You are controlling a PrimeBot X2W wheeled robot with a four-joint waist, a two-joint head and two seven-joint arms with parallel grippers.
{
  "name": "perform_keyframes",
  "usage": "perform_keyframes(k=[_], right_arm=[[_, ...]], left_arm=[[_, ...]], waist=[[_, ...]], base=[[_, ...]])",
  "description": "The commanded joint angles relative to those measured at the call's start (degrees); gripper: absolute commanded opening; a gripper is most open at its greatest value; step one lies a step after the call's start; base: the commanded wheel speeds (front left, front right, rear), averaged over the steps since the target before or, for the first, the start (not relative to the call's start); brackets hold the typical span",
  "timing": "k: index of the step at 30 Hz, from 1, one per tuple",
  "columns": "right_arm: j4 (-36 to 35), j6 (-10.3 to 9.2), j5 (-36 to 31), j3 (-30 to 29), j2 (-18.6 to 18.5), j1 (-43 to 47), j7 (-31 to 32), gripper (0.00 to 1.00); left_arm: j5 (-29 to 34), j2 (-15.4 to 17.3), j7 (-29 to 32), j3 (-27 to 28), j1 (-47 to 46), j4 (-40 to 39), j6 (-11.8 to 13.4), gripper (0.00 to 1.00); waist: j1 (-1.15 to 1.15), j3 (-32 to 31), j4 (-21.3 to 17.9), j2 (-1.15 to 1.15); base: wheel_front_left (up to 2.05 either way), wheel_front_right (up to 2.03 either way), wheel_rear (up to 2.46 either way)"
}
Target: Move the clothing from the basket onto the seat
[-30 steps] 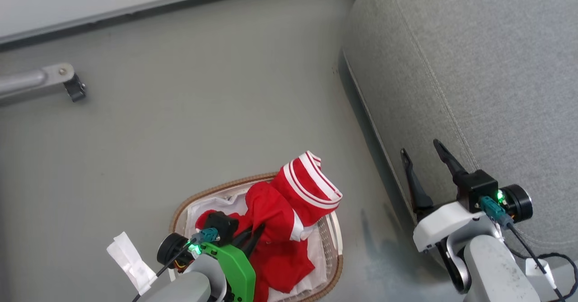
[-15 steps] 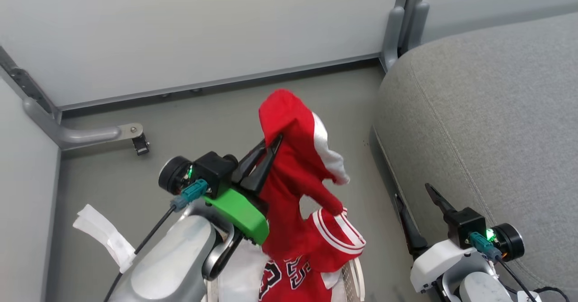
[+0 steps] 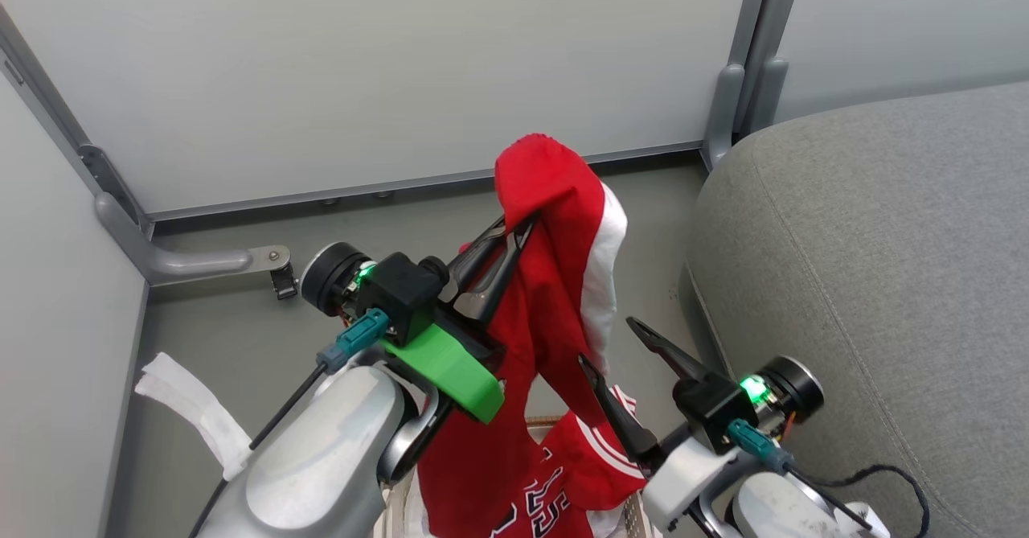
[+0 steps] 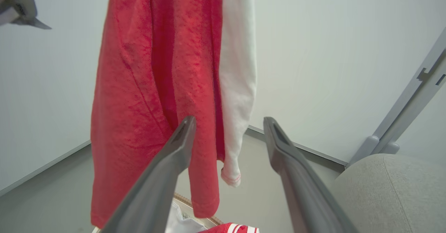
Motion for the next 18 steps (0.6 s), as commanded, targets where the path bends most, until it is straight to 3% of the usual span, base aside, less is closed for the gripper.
perform_keyframes(k=[1,7,12,13,14,18], right_arm=[[-0.4,-0.08,0.2,1.1,-0.7,-2.0,-0.1,1.00],[2.4,-0.07,-0.3,7.0,-0.1,-8.0,-0.1,1.00],[7.0,-0.07,-0.4,8.4,0.9,-11.1,-0.1,1.00],[8.4,-0.08,0.8,8.3,1.0,-11.2,-0.1,0.39],[9.6,-0.08,1.5,8.4,1.1,-11.8,-0.1,0.00],[10.3,-0.08,5.0,8.5,1.4,-12.2,-0.1,0.00]], left_arm=[[-0.3,-0.5,0.0,-0.1,-0.7,-0.2,-0.1,0.00],[-0.4,-1.7,0.0,-2.0,-0.5,-0.5,-0.1,0.00],[-1.8,-2.9,0.0,-4.9,0.1,-1.1,-0.1,0.00],[-2.2,-3.1,0.0,-5.5,0.2,-1.2,-0.1,0.00],[-2.5,-3.4,0.0,-6.0,0.3,-1.2,-0.1,0.00],[-2.9,-3.3,0.0,-6.9,0.4,-0.3,-0.1,0.00]], waist=[[0.01,0.1,0.3,0.00],[0.01,0.3,2.1,0.00],[0.01,0.4,4.1,0.00],[0.01,0.4,4.6,0.00],[0.01,0.4,5.0,0.00],[0.01,0.5,5.9,0.00]], base=[[0.00,0.00,0.00],[0.00,0.00,0.00],[0.00,0.00,0.00],[0.00,0.00,0.00],[0.00,0.00,0.00],[0.00,0.00,0.00]])
